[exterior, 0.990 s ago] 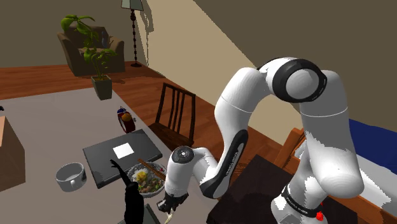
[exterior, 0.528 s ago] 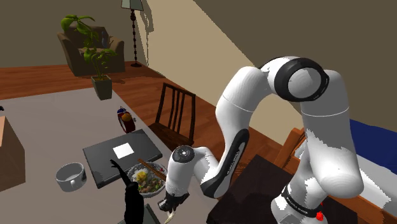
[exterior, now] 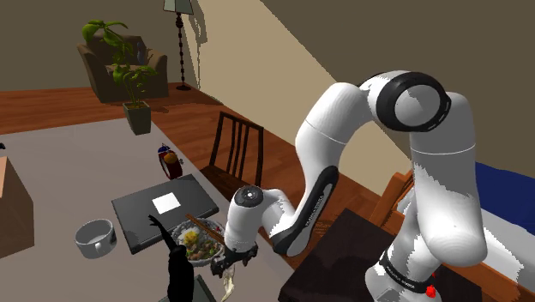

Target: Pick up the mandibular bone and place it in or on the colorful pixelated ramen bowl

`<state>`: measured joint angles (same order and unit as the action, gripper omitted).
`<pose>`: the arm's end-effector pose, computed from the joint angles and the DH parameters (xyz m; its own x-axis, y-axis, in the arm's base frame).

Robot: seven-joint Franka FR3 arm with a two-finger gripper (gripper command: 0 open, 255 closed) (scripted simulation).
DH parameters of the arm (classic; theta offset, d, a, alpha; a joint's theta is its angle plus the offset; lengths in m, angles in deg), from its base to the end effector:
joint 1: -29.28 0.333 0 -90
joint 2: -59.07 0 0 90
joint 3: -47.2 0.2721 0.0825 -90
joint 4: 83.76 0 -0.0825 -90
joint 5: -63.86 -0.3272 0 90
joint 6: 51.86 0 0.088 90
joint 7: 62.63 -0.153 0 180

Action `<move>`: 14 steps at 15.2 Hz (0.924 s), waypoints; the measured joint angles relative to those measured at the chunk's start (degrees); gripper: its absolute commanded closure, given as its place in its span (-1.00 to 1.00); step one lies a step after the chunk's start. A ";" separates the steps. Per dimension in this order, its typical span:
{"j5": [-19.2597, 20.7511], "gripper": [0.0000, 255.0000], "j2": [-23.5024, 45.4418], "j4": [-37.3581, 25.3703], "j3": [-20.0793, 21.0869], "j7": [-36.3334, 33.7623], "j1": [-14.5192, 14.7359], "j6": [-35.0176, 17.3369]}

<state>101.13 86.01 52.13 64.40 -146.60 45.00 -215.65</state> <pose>0.3639 0.2850 0.1097 0.9499 -0.3006 0.0860 -0.2979 -0.9536 -0.0430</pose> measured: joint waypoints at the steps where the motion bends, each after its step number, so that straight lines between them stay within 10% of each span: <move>1: 0.37 -1.00 -0.29 -0.25 -0.53 0.73 -0.80 -0.55; 14: 5.92 -1.00 6.20 -4.29 -7.10 -3.05 3.34 -5.29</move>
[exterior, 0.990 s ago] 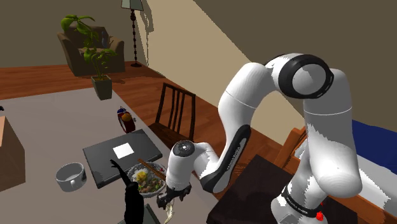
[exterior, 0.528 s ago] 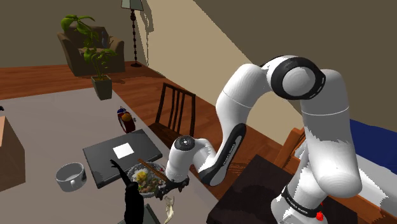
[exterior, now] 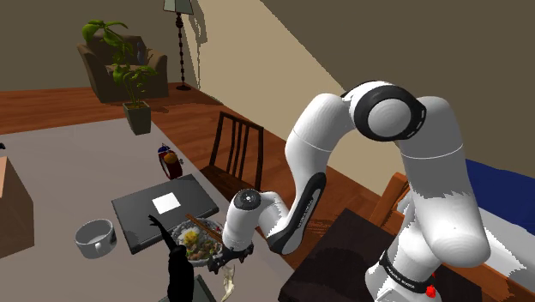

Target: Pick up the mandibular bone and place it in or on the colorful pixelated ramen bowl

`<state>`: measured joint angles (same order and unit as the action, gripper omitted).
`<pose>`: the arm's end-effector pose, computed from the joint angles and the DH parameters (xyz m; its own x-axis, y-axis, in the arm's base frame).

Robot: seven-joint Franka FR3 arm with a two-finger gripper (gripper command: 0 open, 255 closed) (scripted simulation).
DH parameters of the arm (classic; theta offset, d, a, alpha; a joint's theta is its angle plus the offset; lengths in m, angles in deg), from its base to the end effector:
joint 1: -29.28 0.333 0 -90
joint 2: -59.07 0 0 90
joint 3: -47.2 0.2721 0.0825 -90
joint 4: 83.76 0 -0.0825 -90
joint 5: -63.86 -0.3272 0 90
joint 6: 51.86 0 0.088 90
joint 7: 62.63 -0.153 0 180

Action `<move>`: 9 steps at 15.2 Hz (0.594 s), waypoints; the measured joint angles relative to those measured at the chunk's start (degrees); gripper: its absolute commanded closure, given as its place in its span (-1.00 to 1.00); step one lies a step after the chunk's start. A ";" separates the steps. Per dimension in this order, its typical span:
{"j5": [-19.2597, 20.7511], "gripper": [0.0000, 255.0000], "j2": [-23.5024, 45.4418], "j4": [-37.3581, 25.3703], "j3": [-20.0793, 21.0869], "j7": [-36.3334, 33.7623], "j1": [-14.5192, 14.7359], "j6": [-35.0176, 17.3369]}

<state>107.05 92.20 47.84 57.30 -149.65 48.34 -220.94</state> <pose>0.3870 0.2738 0.0802 0.9449 -0.3054 0.1180 -0.2990 -0.9517 -0.0694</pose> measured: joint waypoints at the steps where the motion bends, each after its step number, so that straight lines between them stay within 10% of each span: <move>1: 0.02 -1.00 0.01 0.00 -0.03 -0.03 0.02 -0.02; 2: 0.02 -1.00 0.03 -0.01 -0.03 -0.04 0.02 -0.01; 3: 0.00 1.00 0.04 -0.03 0.01 -0.01 -0.01 0.02; 9: 0.06 1.00 -0.01 0.11 -0.17 0.03 -0.17 -0.08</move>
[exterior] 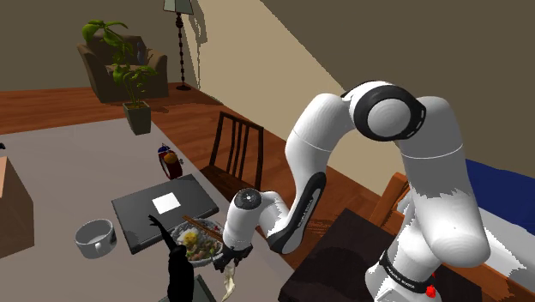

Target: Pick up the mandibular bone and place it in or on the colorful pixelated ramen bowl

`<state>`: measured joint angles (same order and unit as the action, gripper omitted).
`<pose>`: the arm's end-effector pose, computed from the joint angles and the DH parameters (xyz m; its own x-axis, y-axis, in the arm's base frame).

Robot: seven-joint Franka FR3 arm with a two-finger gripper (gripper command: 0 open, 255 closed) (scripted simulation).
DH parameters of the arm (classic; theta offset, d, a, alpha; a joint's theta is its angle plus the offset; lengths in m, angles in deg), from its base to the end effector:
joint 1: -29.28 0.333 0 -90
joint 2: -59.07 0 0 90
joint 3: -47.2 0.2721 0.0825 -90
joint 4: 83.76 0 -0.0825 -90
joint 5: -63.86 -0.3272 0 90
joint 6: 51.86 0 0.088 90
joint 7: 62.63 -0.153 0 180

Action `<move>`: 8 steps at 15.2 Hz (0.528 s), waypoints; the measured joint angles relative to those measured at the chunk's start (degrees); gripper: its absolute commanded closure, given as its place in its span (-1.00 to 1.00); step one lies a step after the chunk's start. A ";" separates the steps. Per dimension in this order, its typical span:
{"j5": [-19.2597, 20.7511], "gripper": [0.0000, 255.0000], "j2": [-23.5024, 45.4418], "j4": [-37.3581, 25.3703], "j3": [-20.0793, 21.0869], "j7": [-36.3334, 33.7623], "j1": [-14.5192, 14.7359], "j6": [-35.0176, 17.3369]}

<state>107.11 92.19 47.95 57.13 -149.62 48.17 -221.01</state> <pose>0.3879 0.2712 0.0797 0.9438 -0.3086 0.1181 -0.3024 -0.9508 -0.0679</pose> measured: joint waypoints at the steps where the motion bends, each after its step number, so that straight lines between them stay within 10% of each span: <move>1: 0.00 1.00 0.00 0.00 -0.01 0.00 -0.01 0.00; 8: -1.74 1.00 -2.39 1.08 2.29 1.62 -1.83 1.66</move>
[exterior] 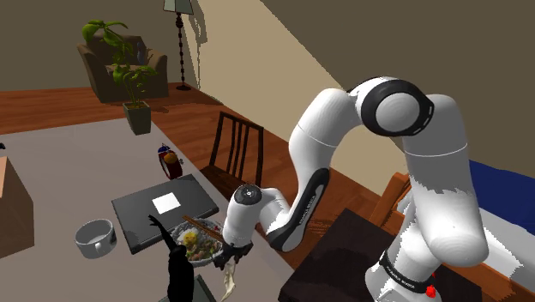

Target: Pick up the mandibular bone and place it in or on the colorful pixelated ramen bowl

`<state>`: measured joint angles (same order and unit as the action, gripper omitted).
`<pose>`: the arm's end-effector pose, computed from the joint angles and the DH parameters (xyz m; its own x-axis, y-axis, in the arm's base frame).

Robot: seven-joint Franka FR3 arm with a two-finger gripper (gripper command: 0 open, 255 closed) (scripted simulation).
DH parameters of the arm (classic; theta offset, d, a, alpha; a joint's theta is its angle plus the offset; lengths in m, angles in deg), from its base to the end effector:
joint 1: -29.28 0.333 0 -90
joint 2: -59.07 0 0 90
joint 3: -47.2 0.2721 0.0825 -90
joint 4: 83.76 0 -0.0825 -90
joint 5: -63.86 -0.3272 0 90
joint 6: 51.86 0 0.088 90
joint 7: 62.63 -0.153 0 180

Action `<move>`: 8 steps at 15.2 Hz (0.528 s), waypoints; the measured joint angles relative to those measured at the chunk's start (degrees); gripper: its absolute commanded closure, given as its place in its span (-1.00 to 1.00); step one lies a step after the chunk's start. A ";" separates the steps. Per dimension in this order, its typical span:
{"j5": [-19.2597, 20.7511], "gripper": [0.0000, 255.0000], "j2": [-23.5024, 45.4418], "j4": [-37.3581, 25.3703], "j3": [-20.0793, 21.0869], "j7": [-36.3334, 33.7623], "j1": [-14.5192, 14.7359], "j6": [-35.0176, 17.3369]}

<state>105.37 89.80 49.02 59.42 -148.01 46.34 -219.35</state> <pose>0.3882 0.2721 0.0940 0.9436 -0.3092 0.1182 -0.3029 -0.9506 -0.0681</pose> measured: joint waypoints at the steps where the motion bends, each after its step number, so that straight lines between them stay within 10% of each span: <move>1: -0.55 1.00 -0.85 0.45 0.70 0.42 -0.50 0.48; 8: -5.65 1.00 -6.45 2.77 6.25 4.99 -5.06 4.21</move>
<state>99.73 83.35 51.79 65.67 -143.01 41.28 -215.14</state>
